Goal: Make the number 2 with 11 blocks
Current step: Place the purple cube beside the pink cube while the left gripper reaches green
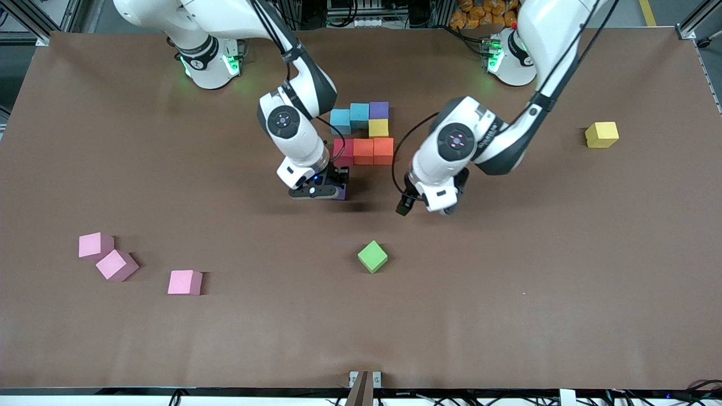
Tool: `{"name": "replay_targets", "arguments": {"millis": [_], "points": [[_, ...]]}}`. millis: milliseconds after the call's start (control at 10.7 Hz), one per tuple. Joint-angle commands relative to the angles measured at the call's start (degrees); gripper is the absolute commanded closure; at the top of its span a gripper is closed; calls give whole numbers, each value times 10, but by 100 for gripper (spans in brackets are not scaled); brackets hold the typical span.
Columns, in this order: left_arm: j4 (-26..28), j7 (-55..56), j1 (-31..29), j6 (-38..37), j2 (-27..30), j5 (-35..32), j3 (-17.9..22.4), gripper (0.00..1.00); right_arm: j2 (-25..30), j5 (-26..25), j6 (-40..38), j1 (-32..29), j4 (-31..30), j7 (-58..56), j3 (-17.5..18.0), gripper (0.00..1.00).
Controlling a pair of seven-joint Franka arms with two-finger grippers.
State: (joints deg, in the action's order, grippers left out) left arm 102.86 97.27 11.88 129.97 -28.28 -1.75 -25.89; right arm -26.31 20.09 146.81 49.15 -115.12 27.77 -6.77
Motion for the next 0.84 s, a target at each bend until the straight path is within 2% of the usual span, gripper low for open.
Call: {"name": "replay_targets", "arguments": {"millis": [0, 188, 375, 563, 751], "points": [[-13, -107, -21, -28, 5, -12, -8, 0, -5, 7, 22, 26, -12, 11, -4, 78], [-22, -225, -33, -29, 5, -12, -7, 0, -10, 7, 43, 31, -22, 12, -4, 78], [-37, -296, -35, -47, 9, -12, -6, 0, -12, 7, 43, 37, -26, 15, -5, 79], [-63, -339, -34, -56, 11, -14, -6, 0, -13, 7, 41, 44, -27, 25, -5, 79], [-107, -413, -34, -106, 15, -37, -6, 0, -12, 7, 40, 46, -34, 30, -4, 79]]}}
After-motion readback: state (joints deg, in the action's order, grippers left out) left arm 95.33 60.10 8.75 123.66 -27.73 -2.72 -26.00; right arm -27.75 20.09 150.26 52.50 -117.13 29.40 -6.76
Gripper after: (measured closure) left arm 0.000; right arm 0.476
